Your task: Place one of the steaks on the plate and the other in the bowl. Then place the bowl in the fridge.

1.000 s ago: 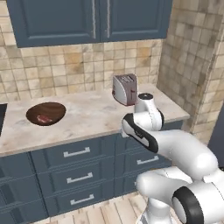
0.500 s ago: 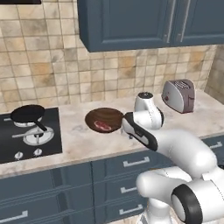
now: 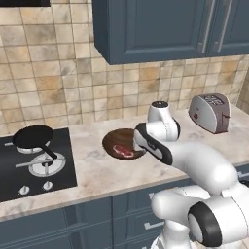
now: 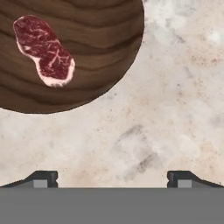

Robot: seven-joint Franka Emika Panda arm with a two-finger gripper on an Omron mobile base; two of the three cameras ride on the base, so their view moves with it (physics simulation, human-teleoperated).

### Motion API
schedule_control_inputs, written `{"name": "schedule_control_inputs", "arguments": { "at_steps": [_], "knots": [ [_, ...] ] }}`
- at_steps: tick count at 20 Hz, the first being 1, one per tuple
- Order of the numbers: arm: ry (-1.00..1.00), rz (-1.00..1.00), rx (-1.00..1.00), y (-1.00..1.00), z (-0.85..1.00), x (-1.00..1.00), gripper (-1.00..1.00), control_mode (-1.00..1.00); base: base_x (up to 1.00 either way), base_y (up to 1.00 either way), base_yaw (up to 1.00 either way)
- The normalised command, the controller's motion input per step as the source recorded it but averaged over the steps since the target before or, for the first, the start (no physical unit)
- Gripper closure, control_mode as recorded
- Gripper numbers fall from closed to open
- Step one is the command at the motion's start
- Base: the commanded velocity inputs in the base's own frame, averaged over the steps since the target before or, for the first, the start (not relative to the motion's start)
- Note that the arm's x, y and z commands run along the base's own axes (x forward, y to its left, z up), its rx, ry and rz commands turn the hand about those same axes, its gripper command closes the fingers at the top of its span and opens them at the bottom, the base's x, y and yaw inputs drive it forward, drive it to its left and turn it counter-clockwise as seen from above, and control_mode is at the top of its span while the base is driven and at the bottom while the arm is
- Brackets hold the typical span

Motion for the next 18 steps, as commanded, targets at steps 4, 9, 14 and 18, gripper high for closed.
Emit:
{"name": "schedule_control_inputs", "arguments": {
  "at_steps": [4, 9, 14, 18],
  "knots": [
    [0.0, 0.0, 0.0, 0.0, 0.0, 0.0, -1.0, 1.0, 0.14, -0.17, 0.0],
    [-0.01, -0.07, 0.13, -0.25, 0.0, 0.72, -1.0, -1.0, 0.0, 0.0, 0.0],
    [0.12, -0.12, 0.38, -0.01, 0.05, 0.95, -1.0, -1.0, 0.0, 0.0, 0.0],
    [0.3, -0.02, 0.13, -0.21, 0.05, 0.66, -1.0, -1.0, 0.0, 0.0, 0.0]
  ]
}}
